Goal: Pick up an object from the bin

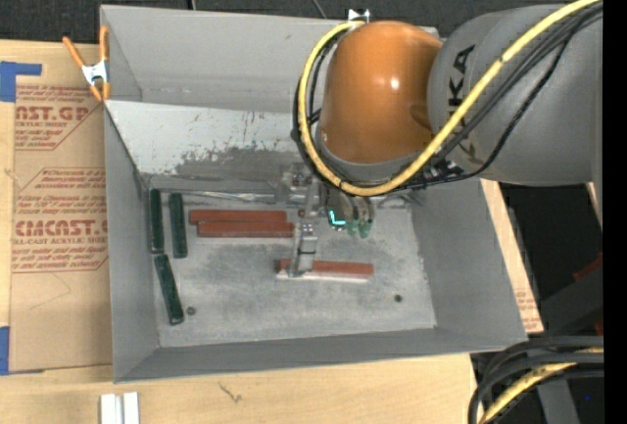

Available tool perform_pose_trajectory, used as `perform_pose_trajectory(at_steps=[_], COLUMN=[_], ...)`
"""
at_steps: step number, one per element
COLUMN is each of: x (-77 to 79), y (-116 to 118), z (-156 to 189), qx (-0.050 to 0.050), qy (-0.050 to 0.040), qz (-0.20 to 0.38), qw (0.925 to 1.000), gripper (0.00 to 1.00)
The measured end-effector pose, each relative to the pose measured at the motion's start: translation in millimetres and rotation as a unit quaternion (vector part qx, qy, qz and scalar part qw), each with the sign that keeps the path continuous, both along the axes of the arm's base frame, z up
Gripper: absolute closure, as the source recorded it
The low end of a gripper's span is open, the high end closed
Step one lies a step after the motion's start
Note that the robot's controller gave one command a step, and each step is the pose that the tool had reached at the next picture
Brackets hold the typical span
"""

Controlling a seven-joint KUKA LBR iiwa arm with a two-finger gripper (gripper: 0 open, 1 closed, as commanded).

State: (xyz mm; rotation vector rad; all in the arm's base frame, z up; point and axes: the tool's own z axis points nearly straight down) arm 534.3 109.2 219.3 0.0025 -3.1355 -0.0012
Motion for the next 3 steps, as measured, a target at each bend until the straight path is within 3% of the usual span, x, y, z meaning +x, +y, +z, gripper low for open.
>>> perform_pose_trajectory(at_steps=[1,2,3], x=[1.7,10.8,2.9], y=[-1,-19,-41], z=[4,-39,-106], qx=[0.000,0.001,0.000], qy=[-0.0037,-0.0081,-0.0052], qz=[-0.001,0.018,-0.018], qw=[1.0000,0.9998,0.9998], gripper=[0.00,0.00,0.00])
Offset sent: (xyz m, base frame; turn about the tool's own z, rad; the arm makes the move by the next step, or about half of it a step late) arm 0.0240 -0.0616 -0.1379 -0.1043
